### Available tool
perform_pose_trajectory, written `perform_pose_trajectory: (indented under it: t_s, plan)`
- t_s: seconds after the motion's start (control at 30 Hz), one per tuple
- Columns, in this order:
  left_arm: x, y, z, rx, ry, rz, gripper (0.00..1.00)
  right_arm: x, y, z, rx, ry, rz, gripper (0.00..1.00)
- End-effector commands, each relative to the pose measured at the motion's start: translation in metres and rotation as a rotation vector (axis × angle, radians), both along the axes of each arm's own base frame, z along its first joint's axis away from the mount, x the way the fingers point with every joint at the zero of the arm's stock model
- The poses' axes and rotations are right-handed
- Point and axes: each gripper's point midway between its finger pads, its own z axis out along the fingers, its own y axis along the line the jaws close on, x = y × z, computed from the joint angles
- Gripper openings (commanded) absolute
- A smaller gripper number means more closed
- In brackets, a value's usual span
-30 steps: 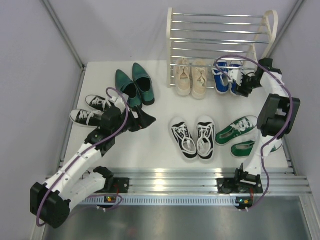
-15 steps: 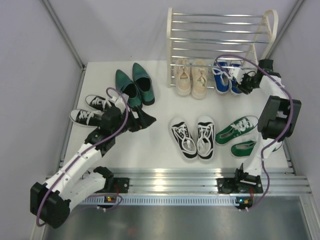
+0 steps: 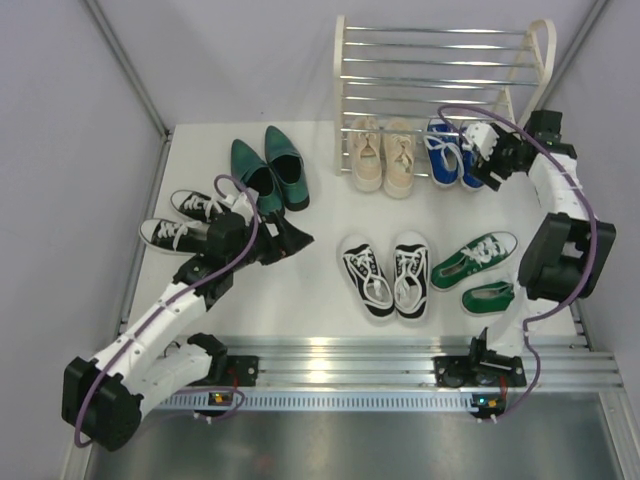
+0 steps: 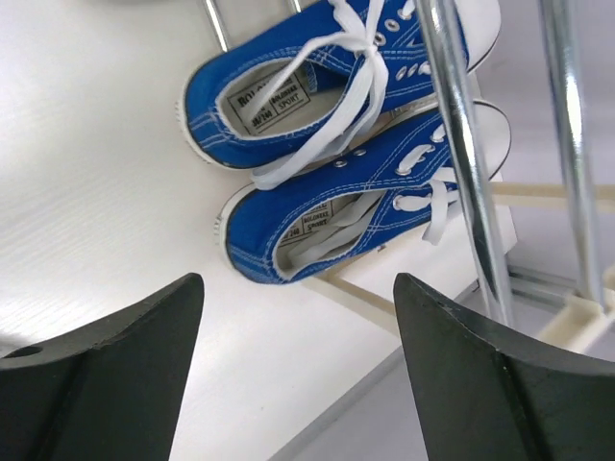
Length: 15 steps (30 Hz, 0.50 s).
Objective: Place and organize the shoes onto the shoe shelf
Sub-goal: Adjust the shoe at the shoe shelf.
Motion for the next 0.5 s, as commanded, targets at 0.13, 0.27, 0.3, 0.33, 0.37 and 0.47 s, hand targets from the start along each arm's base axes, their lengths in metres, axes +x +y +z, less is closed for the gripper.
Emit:
perform_pose_trajectory:
  t_s: [0.13,0.27,0.3,0.33,0.37,0.47]
  plan:
    - [0.011,-0.009,-0.014,-0.108,0.234,0.11,0.86,-0.083,0.04,0.079,0.188,0.096,0.005,0.8]
    - [0.008,-0.027,-0.015,-0.158,0.34,0.1,0.86,-0.142,0.083,0.097,0.477,0.292,-0.055,0.79]
    - [0.004,-0.035,-0.023,-0.134,0.38,0.116,0.86,-0.161,0.097,0.097,0.547,0.336,-0.047,0.79]
    - [0.006,-0.036,-0.025,-0.129,0.408,0.126,0.86,-0.17,0.103,0.095,0.577,0.361,-0.053,0.79]
    - [-0.002,-0.045,-0.032,-0.082,0.43,0.132,0.86,-0.177,0.107,0.092,0.602,0.378,-0.061,0.78]
    - [-0.018,-0.065,-0.047,0.053,0.569,0.178,0.81,-0.195,0.113,0.074,0.639,0.406,-0.106,0.78]
